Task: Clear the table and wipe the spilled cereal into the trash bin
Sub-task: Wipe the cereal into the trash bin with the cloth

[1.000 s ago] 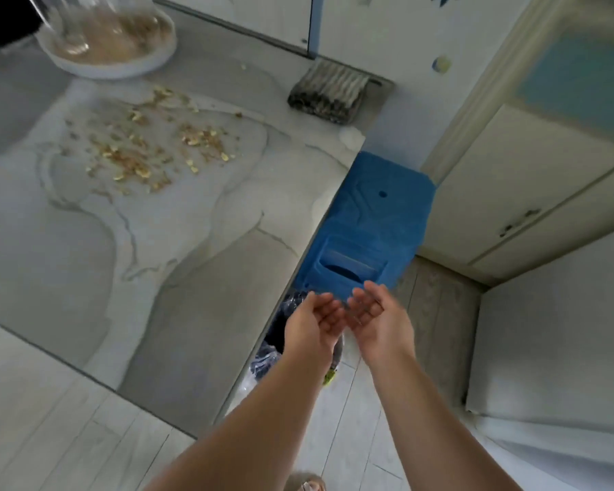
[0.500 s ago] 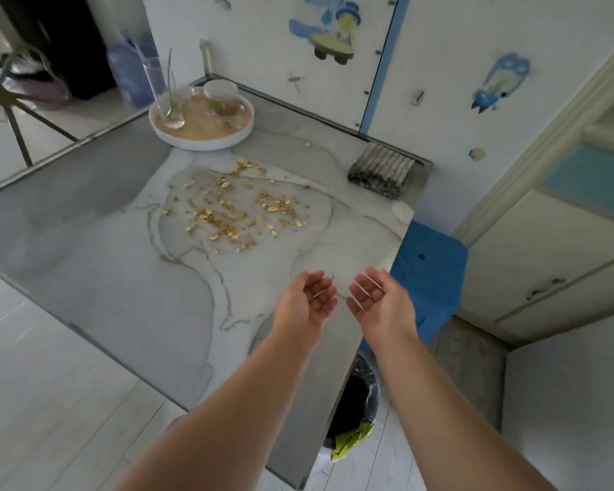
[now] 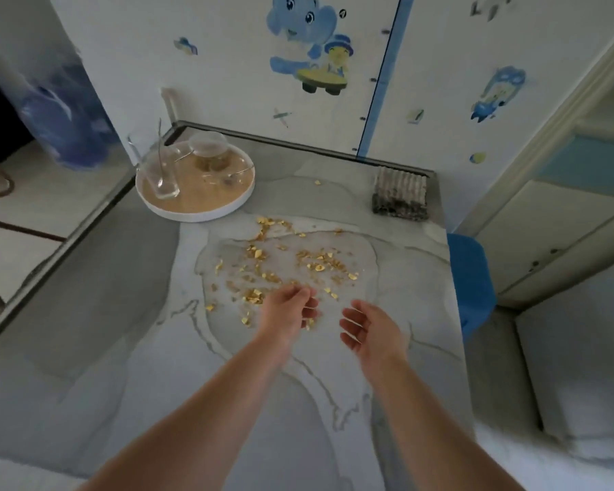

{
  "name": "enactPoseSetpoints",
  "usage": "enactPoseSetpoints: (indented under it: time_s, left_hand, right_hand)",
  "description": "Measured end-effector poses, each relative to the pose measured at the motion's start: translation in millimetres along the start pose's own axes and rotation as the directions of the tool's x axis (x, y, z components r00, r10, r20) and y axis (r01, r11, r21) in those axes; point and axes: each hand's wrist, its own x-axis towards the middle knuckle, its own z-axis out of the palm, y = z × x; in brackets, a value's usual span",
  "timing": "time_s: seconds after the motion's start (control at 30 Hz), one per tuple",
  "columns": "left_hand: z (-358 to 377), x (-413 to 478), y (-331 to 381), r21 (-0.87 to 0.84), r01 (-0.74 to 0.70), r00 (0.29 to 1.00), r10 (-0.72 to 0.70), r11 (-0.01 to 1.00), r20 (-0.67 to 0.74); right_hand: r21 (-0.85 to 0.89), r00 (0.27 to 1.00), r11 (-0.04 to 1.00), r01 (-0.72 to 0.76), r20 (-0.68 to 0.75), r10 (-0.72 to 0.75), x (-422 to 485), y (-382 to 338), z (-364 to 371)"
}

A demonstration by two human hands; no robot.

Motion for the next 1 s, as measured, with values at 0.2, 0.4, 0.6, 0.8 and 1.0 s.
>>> enactPoseSetpoints:
  time_s: [0.2,0.4,0.6,0.8,1.0]
  left_hand:
    - [0,51,0,0.179,-0.075,0.996,0.065,0.981,0.060]
    - [10,102,11,0.263,-0.096,0.990,0.065,0.960,0.123]
    - [52,173,45,0.336,-0.205,0.975,0.163,0.919,0.149]
    - [87,236,56,0.429,-0.220,0.975,0.181,0.876,0.131]
    - [104,272,53,0.459,-0.206,0.978,0.174,0.864,0.112]
  right_hand:
    - [-0.062,0.987,0.992,0.113,-0.105,-0.119,31,-23,6]
    - [-0.182,0.974,0.975,0.127,-0.163,-0.157,85,-49,21]
    - [-0.654,0.878,0.704,0.278,-0.123,-0.462,175,-103,58]
    - [-0.879,0.781,0.395,0.266,-0.043,-0.622,258,-165,56]
    - [-0.993,0.805,0.091,0.072,0.004,-0.594,312,-184,66]
